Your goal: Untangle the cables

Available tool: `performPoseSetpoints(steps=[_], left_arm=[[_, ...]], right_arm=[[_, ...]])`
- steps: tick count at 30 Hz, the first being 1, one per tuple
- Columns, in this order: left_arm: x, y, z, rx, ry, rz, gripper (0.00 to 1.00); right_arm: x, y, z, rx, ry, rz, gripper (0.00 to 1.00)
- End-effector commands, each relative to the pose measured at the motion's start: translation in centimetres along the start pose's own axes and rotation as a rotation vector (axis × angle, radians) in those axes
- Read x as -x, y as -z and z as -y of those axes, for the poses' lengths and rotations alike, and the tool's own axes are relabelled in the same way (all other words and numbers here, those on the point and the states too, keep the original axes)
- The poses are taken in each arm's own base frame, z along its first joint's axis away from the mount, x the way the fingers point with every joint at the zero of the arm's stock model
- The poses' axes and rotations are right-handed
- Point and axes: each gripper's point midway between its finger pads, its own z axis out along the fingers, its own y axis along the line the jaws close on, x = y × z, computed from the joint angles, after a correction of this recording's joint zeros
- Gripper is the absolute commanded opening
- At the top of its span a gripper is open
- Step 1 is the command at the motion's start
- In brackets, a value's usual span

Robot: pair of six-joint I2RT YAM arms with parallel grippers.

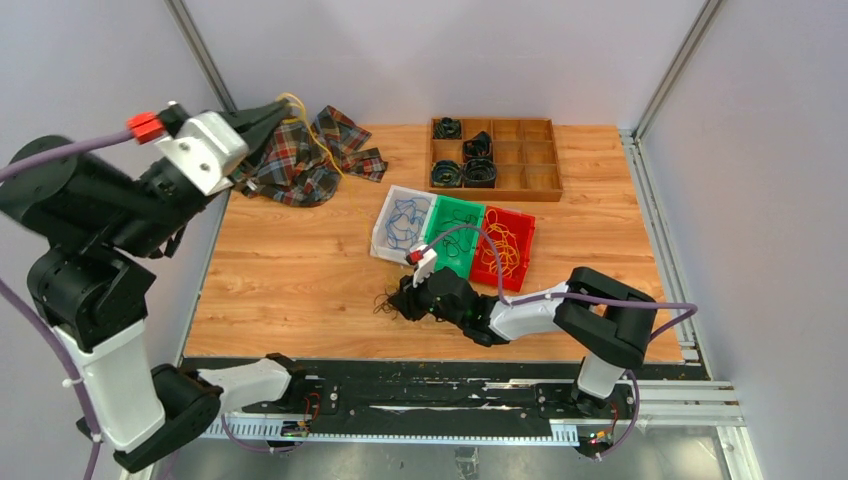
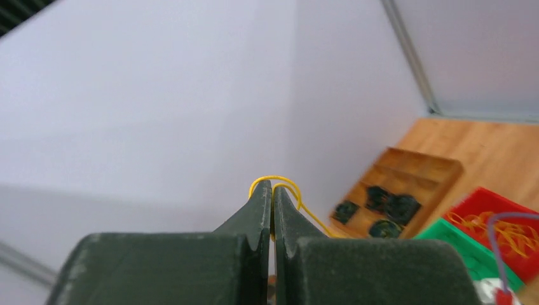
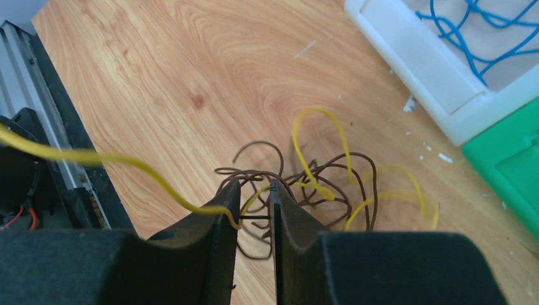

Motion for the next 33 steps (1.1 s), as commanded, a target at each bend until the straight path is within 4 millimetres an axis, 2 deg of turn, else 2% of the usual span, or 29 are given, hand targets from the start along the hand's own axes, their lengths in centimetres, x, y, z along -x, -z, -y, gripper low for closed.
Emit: performPoseSetpoints(steps=[1,6,11,16,18,19,22,24,26,29,33], left_arm=[[5.4,2.5,-6.9,0.360,-0.108,0.198,0.00],[7.0,4.4,-9.5,0.523,-0.100,0.264,0.00],[9.2,8.4,-13.2,0.798,-0.050,0.397,0.01],[10.7,10.6,-15.0,0.915,-0.013,0.463,0.00],[10.6,10.0,-14.7,0.883,-0.001,0.456,0.01],[9.8,8.9,-14.0,0.829,0.003,0.420,0.01],[7.3,5.7,-11.1,0.651,0.031,0.331,0.01],[5.6,4.3,-9.4,0.570,0.056,0.293,0.01],[4.3,3.5,-8.3,0.530,0.068,0.270,0.01],[3.3,3.0,-7.9,0.516,0.068,0.242,0.01],[3.1,2.8,-7.8,0.510,0.058,0.229,0.01]], right_arm=[[-1.4,0.0,0.3,-0.015,-0.031,-0.013,0.24],[-1.8,0.0,0.4,-0.016,-0.039,-0.023,0.26],[-2.2,0.2,0.5,-0.022,-0.038,-0.037,0.27],[-2.3,0.5,0.7,-0.027,-0.041,-0.038,0.30],[-2.0,0.7,0.7,-0.032,-0.040,-0.031,0.32],[-1.6,0.8,0.7,-0.032,-0.039,-0.022,0.33],[0.8,1.3,-0.1,-0.015,-0.017,0.023,0.38],[2.7,1.6,-0.8,0.002,0.005,0.055,0.40],[4.6,1.9,-1.7,0.031,0.029,0.088,0.43],[6.6,2.0,-3.2,0.083,0.073,0.116,0.46],[7.8,1.7,-4.5,0.141,0.127,0.131,0.46]])
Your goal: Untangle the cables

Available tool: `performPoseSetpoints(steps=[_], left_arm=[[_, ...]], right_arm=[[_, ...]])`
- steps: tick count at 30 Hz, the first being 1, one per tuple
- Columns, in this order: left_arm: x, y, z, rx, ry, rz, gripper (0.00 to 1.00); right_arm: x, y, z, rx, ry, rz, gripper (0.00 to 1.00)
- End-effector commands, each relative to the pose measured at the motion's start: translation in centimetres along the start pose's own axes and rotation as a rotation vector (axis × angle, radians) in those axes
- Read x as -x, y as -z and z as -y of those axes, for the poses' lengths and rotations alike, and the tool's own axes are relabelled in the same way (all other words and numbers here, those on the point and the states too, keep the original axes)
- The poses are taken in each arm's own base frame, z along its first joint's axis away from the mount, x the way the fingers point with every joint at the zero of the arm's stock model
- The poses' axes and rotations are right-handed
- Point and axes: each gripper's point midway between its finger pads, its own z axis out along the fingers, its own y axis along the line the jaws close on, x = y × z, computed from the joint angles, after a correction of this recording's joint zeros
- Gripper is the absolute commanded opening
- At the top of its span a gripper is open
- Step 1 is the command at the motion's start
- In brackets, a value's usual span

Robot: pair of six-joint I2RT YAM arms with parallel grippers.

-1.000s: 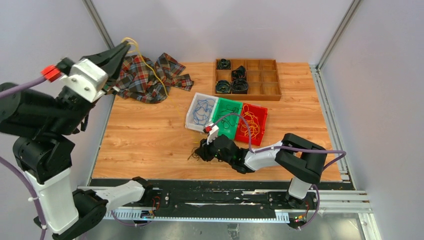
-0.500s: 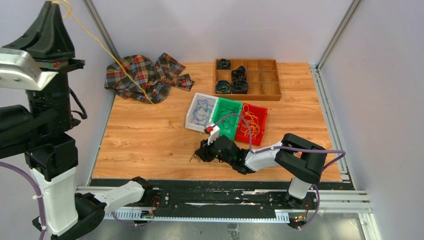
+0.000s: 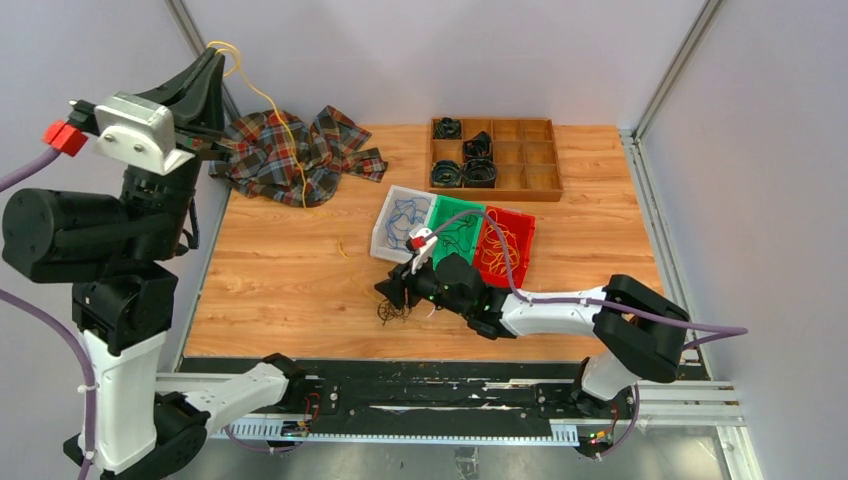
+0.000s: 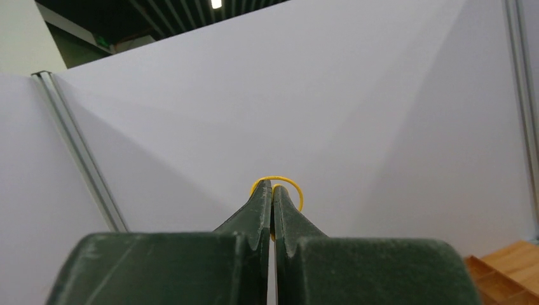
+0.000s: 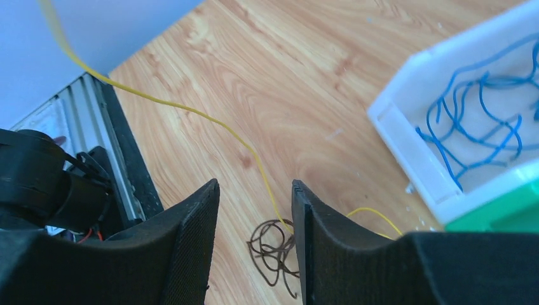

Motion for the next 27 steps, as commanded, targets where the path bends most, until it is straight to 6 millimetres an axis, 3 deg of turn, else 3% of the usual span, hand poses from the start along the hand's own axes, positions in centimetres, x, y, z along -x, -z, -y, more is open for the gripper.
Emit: performPoseSetpoints(steps=[1,9,13,19,24,27], left_arm=[[0.2,0.2,0.6,-0.036,0.010,0.003,0.01],[-1.0,0.9,0.9,-0.055,-0.039,-0.033,0.01],[-0.7,0.9,0.9,-0.063,-0.047,-0.028,0.00],[-0.6,1.0,0.9,-0.068,-0.054,-0.031,0.00],[-0.5,1.3,0.7,-0.063,-0.069,-0.037,0.01],[-0.6,1.5,0.6,-0.069,-0.088,-0.043,0.01]], right_arm=[[1.7,-0.4,-2.2,0.097,0.088,0.015,0.46],[1.2,-1.7,-5.3,0.276,0.127,0.001,0.51],[1.6,-3.0,-5.0,0.265,0.193,0.048,0.62],[1.9,-6.1,-4.9,0.254,0.274,0.051,0.63],[2.2,-8.3,-2.5,0.135,0.316,0.051,0.53],[2.8,-7.9,-1.7,0.109,0.320,0.072,0.34]])
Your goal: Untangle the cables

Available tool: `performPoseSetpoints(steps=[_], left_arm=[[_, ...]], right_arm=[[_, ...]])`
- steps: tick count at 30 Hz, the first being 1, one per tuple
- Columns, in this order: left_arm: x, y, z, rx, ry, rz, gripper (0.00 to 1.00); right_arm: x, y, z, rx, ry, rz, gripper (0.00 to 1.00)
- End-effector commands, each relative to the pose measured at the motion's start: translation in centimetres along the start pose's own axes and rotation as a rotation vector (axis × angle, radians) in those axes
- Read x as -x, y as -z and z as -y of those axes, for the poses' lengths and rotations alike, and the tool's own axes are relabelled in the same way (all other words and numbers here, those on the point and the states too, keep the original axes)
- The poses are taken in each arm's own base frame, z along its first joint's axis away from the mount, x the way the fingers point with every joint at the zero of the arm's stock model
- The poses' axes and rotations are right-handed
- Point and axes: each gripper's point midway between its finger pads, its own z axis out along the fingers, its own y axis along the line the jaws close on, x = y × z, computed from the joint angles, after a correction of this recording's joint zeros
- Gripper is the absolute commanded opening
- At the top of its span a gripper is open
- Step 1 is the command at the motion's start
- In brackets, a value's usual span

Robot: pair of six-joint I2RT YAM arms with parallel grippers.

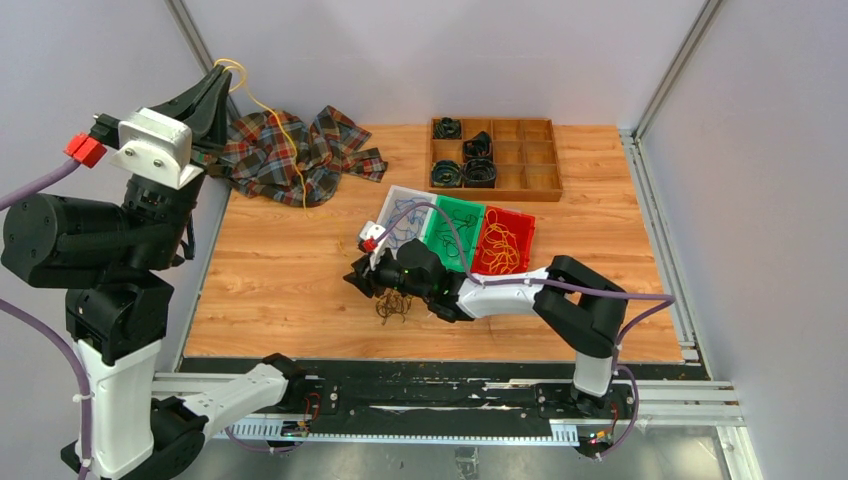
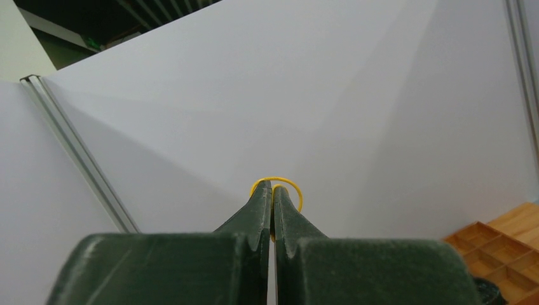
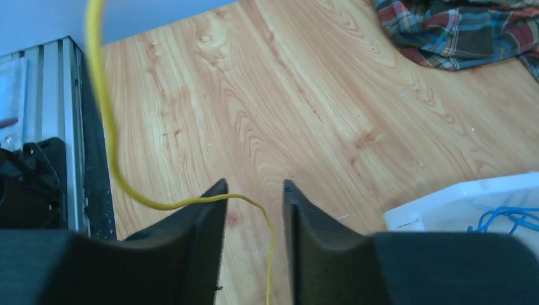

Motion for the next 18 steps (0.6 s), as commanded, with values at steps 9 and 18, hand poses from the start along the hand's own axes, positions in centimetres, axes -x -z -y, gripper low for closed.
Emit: performPoseSetpoints(steps=[9,18], left_arm=[[-6.1,3.3,1.9,-0.022,-0.055,-0.158,0.01],[-19.5,10.0,8.3,-0.162,-0.092,-0.489,0.08]], right_arm=[[6.5,5.0,1.0,-0.061,0.093,0.151,0.01],[9.8,8.9,0.1,-0.017,0.076,0.179,0.01]])
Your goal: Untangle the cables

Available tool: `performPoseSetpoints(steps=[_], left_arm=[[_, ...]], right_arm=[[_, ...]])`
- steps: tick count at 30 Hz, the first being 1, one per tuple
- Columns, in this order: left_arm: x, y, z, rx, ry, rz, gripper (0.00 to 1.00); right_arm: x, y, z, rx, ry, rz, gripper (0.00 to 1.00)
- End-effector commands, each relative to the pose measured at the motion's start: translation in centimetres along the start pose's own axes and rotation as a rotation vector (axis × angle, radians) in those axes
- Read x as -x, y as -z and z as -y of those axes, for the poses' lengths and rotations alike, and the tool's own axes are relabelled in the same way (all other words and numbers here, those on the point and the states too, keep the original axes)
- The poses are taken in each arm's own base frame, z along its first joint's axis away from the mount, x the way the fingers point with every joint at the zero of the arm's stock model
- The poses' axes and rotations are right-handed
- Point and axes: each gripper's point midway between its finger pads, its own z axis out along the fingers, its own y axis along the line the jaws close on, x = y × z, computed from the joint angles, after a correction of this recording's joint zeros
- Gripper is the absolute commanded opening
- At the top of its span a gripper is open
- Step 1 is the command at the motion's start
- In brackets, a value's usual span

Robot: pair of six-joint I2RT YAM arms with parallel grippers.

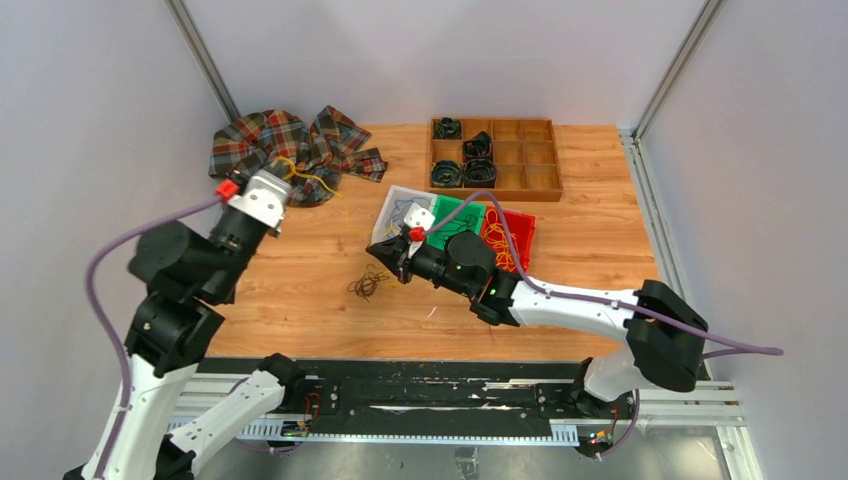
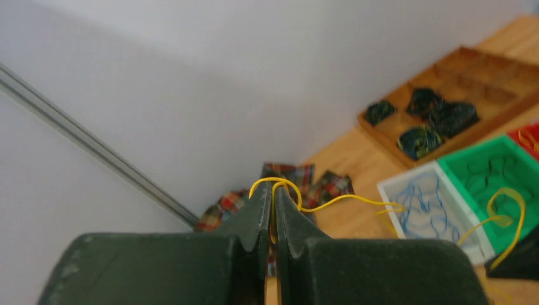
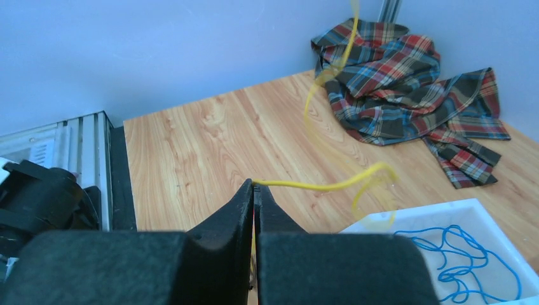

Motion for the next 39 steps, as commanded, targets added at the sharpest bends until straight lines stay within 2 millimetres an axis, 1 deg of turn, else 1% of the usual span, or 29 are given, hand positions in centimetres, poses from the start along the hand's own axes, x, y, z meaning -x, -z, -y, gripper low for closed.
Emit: performPoseSetpoints(steps=[1,3,5,6,8,10,14,17,19,22,26,28,31,35,38,39], left_arm=[[-6.8,1.4,3.5,-0.075,-0.034,-0.167,0.11],[-9.6,2.4,5.8,-0.155,-0.041,-0.232,0.22],[-12.0,3.5,8.4,-0.266,-0.050,-0.281,0.32],[-12.8,4.1,9.6,-0.318,-0.052,-0.298,0.38],[-14.1,5.2,11.9,-0.438,-0.066,-0.309,0.44],[-14.4,6.0,13.6,-0.523,-0.051,-0.302,0.49],[-14.1,7.5,17.0,-0.715,0.025,-0.295,0.56],[-13.4,7.9,19.1,-0.818,0.118,-0.281,0.60],[-12.9,7.9,20.0,-0.858,0.173,-0.272,0.60],[-12.2,7.7,21.0,-0.890,0.237,-0.238,0.60],[-11.3,7.7,21.9,-0.928,0.316,-0.204,0.58],[-10.7,8.1,22.6,-0.967,0.360,-0.188,0.56],[-10.6,8.1,23.0,-0.981,0.396,-0.186,0.51],[-11.0,8.0,23.1,-0.969,0.400,-0.193,0.38],[-11.0,8.1,23.2,-0.973,0.409,-0.197,0.24],[-10.9,8.0,23.2,-0.971,0.412,-0.196,0.16]], right_arm=[[0.0,1.6,-0.2,0.028,0.000,-0.030,0.00],[0.5,2.1,-0.5,0.043,0.001,-0.028,0.01],[0.7,2.3,-0.9,0.067,0.005,-0.039,0.01],[0.8,2.5,-1.2,0.082,0.005,-0.046,0.01],[0.9,2.6,-1.4,0.095,0.002,-0.057,0.01],[1.1,2.8,-1.5,0.101,-0.004,-0.056,0.00],[1.8,2.8,-2.0,0.119,-0.044,-0.039,0.01],[2.7,2.6,-2.7,0.152,-0.069,-0.022,0.01],[3.1,2.5,-3.2,0.177,-0.086,-0.014,0.01],[3.8,2.5,-4.1,0.223,-0.118,0.001,0.01],[5.3,2.8,-5.0,0.265,-0.167,0.042,0.00],[6.0,2.8,-5.4,0.286,-0.191,0.057,0.01],[6.9,2.8,-6.0,0.319,-0.224,0.073,0.01],[8.0,2.9,-6.3,0.339,-0.247,0.096,0.01],[8.2,3.0,-6.5,0.346,-0.249,0.094,0.01],[8.2,3.0,-6.5,0.348,-0.253,0.094,0.01]])
